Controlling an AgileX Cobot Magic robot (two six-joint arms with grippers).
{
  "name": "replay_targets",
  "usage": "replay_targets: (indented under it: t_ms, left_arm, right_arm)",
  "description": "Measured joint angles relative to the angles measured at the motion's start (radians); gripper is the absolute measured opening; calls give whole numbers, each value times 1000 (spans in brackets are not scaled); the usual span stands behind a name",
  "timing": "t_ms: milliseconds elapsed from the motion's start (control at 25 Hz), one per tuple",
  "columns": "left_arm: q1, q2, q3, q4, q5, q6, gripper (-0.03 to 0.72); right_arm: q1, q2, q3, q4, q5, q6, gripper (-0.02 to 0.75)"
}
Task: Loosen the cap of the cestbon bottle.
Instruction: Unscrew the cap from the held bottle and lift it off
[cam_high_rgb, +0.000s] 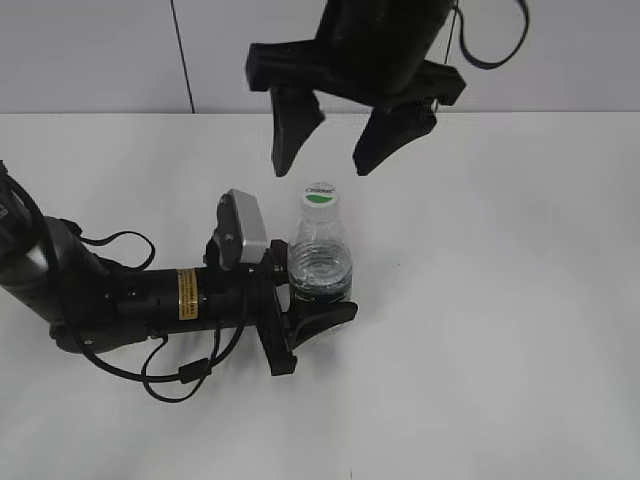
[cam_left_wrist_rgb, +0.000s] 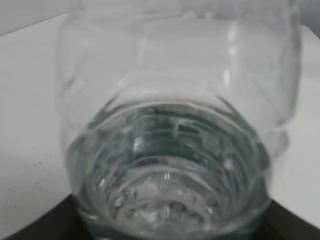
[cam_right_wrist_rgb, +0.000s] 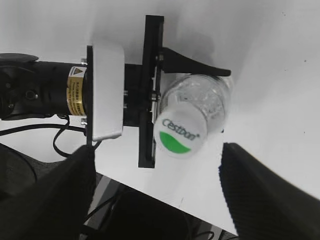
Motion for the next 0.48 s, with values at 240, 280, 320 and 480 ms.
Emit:
replay_targets:
  t_ms: [240, 280, 320, 480]
  left_arm:
    - [0, 0, 0, 0, 0, 0, 412]
    - [0, 0, 0, 0, 0, 0, 412]
    - [0, 0, 0, 0, 0, 0, 412]
    - [0, 0, 0, 0, 0, 0, 412]
  right_arm:
    - [43, 52, -36, -62, 0, 1, 584]
    - [43, 52, -36, -76, 0, 1, 584]
    - [43, 52, -38, -86, 0, 1, 584]
    - [43, 57, -39, -118, 0, 1, 584]
